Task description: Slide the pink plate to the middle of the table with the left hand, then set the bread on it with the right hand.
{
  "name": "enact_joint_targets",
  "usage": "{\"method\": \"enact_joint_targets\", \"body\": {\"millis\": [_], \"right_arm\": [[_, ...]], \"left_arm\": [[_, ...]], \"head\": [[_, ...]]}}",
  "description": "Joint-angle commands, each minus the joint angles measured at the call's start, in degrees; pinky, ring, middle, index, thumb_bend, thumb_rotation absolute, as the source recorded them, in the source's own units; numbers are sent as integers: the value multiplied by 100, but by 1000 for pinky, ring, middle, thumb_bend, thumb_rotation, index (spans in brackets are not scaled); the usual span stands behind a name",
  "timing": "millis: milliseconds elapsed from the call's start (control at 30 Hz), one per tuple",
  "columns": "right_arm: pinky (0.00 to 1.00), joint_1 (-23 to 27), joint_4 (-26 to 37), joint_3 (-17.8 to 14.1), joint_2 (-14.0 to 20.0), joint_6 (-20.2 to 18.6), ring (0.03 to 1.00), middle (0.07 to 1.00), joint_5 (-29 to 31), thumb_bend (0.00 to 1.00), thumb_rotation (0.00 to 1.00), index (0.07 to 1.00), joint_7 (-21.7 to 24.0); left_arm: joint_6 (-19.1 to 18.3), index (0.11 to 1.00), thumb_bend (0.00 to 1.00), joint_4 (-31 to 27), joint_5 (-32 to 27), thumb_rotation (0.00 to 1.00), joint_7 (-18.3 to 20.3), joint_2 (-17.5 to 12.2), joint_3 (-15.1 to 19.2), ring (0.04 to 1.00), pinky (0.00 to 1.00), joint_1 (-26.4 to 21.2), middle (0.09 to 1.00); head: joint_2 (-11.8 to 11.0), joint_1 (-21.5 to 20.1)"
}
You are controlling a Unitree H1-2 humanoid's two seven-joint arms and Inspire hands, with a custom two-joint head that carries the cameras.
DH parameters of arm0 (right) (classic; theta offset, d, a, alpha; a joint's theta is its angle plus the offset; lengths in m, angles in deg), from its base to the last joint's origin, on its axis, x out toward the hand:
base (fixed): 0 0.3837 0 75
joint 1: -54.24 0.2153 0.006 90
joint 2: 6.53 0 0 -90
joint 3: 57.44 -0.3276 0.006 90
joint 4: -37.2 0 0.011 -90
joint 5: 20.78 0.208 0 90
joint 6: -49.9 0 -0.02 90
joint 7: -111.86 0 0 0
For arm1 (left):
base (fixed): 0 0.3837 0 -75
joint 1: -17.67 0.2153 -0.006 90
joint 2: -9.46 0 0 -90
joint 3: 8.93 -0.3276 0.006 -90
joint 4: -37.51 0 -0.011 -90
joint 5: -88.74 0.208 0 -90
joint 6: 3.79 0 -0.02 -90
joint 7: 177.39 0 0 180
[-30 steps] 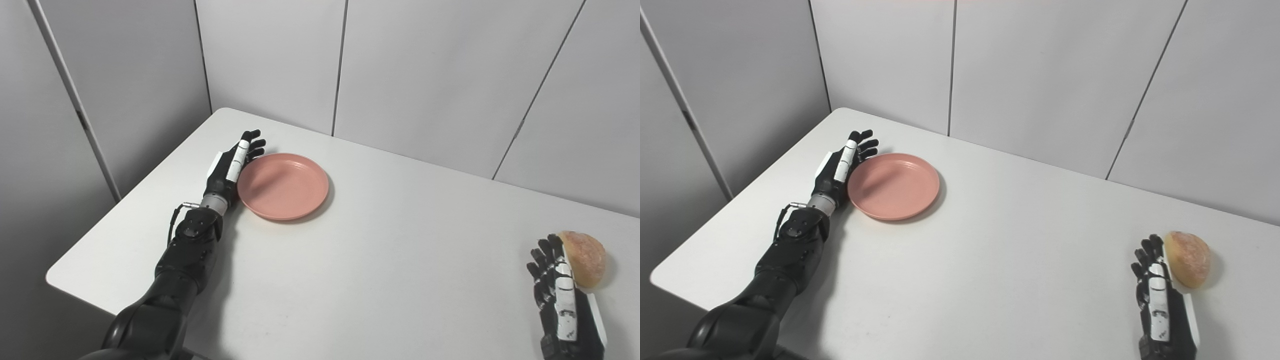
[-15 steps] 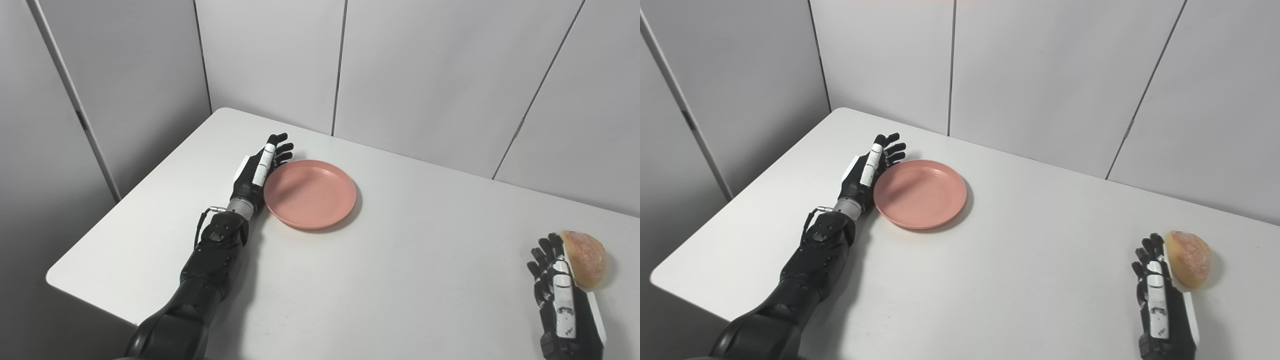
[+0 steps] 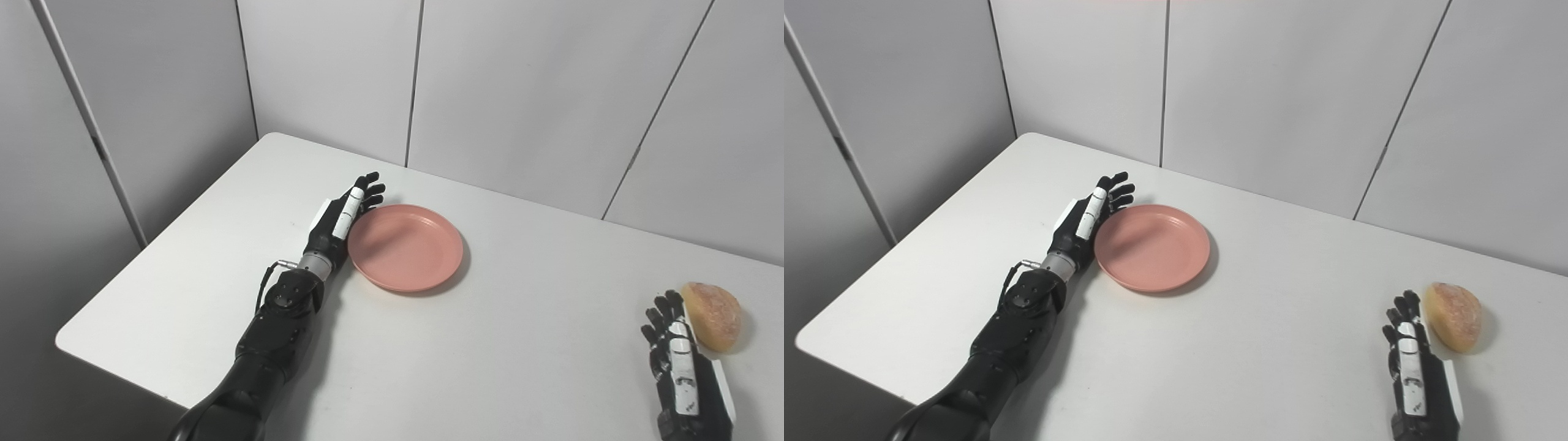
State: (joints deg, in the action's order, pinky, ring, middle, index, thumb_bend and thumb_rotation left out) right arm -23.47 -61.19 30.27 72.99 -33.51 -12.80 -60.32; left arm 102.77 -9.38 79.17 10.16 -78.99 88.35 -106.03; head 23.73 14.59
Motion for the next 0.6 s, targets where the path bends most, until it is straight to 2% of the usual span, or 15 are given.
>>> {"method": "enact_joint_targets", "body": {"millis": [0,167,333,400,567], "right_arm": [[1000,207,82,-10,3,368,1000,1000,-41,520,944,1000,-15],[1000,251,7,19,-37,359,1000,1000,-20,575,943,1000,19],[1000,294,1,58,-101,275,1000,1000,-26,604,891,1000,12],[1000,302,48,81,-134,283,1000,1000,-161,608,904,1000,-82],[1000,321,156,132,-223,180,1000,1000,-302,617,927,1000,-184]], "left_arm": [[28,878,804,-133,13,1000,68,39,-43,886,892,-102,879],[-21,867,801,-193,53,1000,64,114,-91,876,874,-62,871],[-1,880,803,-214,-23,1000,196,164,-136,884,891,-64,879],[-2,876,806,-230,-42,1000,233,190,-144,883,890,-62,877],[-78,868,823,-330,-84,1000,331,237,-152,874,885,-20,870]], "head": [[26,-98],[181,-494],[267,-745],[358,-990],[504,-1305]]}}
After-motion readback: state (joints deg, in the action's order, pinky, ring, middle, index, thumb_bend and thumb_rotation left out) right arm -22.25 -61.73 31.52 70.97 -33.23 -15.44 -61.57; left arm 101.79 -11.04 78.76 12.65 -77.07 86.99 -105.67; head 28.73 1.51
